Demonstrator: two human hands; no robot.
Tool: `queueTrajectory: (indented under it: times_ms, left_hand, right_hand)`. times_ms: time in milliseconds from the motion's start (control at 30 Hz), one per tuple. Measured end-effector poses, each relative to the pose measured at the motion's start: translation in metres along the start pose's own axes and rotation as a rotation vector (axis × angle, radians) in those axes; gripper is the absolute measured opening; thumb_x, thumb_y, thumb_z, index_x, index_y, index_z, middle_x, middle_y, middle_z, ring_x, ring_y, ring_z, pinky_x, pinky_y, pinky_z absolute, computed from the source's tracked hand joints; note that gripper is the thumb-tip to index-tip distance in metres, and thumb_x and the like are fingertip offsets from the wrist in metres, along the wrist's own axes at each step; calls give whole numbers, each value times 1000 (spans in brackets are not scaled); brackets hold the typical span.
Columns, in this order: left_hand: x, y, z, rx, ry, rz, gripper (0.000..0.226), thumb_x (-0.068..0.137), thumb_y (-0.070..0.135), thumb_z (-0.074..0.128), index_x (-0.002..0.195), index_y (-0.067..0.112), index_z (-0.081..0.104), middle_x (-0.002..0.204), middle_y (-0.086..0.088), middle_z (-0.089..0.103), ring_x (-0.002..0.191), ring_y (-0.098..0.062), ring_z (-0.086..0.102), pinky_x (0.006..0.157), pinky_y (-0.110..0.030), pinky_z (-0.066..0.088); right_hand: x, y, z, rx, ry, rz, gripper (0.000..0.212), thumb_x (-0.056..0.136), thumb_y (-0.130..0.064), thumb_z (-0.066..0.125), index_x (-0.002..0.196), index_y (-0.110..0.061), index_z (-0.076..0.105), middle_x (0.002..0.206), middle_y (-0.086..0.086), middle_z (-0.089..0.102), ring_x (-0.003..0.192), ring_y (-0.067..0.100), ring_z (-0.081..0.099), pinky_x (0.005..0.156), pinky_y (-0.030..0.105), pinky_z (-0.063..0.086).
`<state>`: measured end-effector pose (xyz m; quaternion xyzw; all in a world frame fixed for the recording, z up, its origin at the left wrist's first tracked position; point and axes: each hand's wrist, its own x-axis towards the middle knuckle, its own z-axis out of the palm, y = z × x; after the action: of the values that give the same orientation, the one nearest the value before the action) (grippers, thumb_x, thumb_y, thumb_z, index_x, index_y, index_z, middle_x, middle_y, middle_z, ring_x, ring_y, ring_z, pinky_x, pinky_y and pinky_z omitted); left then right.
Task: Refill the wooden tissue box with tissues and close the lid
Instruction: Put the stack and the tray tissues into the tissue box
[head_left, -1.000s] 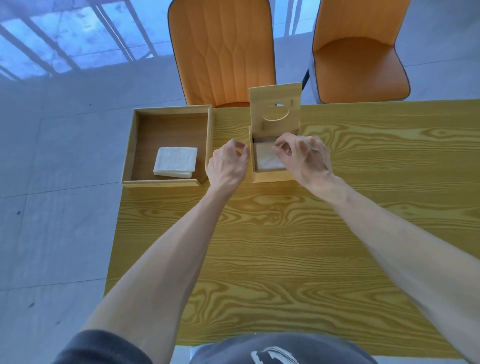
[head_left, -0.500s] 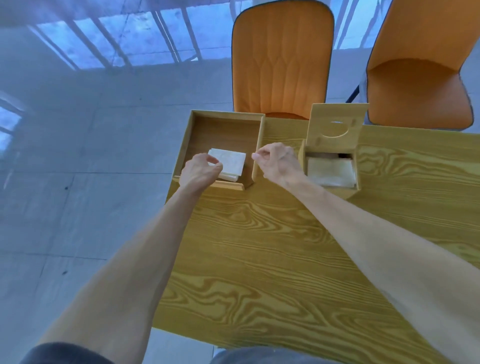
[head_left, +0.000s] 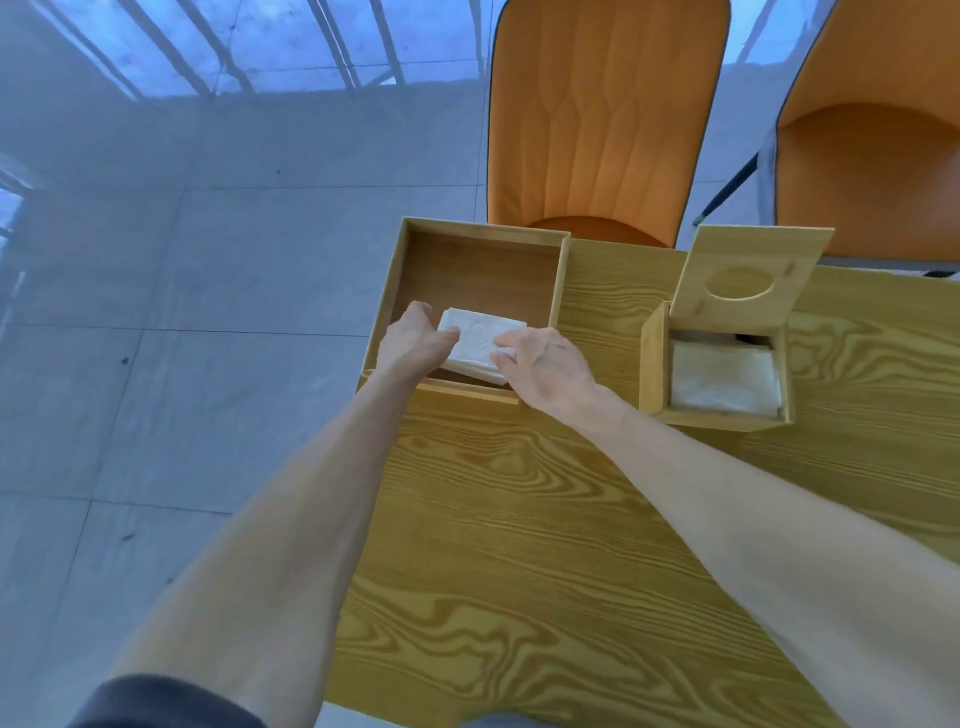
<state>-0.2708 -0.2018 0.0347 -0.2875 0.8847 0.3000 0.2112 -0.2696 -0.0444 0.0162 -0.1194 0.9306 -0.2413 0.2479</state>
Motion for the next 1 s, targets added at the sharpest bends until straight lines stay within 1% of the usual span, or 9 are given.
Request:
queueTrajectory:
  times_ms: [167, 267, 333, 400, 500, 667, 800, 900, 1000]
  left_hand:
    - [13, 1, 0, -8, 13, -24, 56, 95, 33, 59, 144, 13, 42, 148, -8, 48, 132, -27, 49, 103, -37, 42]
    - [19, 1, 0, -39, -21, -62, 60, 94, 33, 62, 146, 12, 40, 151, -8, 45, 134, -27, 48, 104, -38, 41]
    - [24, -2, 1, -107, -57, -104, 64, 92, 31, 66, 146, 10, 40, 150, -9, 46, 133, -28, 48, 106, -39, 41]
    - [27, -6, 2, -186, -97, -137, 62, 88, 28, 71, 142, 8, 48, 143, -11, 54, 126, -27, 55, 105, -41, 45]
    - [31, -11, 2, -248, -142, -131, 41, 87, 24, 74, 124, 8, 66, 120, -8, 68, 103, -23, 63, 91, -34, 50]
    - [22, -14, -1, -307, -184, -99, 44, 86, 24, 75, 126, 9, 63, 117, -6, 65, 106, -20, 59, 87, -30, 42]
    - [18, -21, -8, -313, -250, -23, 34, 85, 20, 75, 116, 12, 64, 107, -5, 66, 79, -13, 56, 74, -28, 45]
    - [14, -25, -12, -321, -271, 20, 30, 84, 13, 76, 111, 16, 64, 107, -5, 68, 87, -16, 61, 79, -34, 52]
    - [11, -27, -16, -331, -272, 70, 29, 82, 10, 77, 107, 18, 66, 108, -5, 69, 99, -21, 64, 91, -40, 53]
  right_hand:
    - [0, -2, 8, -46, 0, -39, 31, 101, -28, 42, 96, -13, 69, 93, 6, 69, 90, 30, 64, 73, 39, 52]
    - [-1, 2, 13, -53, 13, -79, 29, 97, -19, 42, 76, -11, 60, 78, 2, 61, 77, 28, 56, 59, 33, 40]
    - [-2, 4, 15, -46, 26, -96, 28, 96, -15, 41, 73, -9, 56, 74, 1, 57, 73, 25, 49, 58, 31, 33]
    - [-2, 5, 16, -35, 36, -112, 29, 97, -15, 41, 75, -8, 58, 73, 0, 58, 74, 24, 47, 59, 31, 33]
    - [-2, 7, 15, -29, 26, -121, 28, 99, -17, 43, 84, -9, 65, 80, 0, 63, 85, 25, 53, 63, 34, 42]
    - [-6, 4, 7, 31, 29, -91, 27, 100, -22, 46, 104, -10, 69, 103, 8, 69, 102, 29, 58, 81, 41, 50]
    - [-5, 8, 2, 76, 184, -102, 22, 96, -19, 56, 114, -17, 68, 113, 4, 69, 105, 24, 61, 83, 37, 51]
    - [-3, 9, -7, 13, 294, -130, 35, 91, -18, 66, 125, -20, 61, 123, 2, 65, 113, 22, 58, 87, 37, 53]
    - [0, 7, -16, -18, 160, -153, 57, 91, -19, 66, 144, -20, 45, 141, 6, 53, 130, 26, 47, 100, 40, 46]
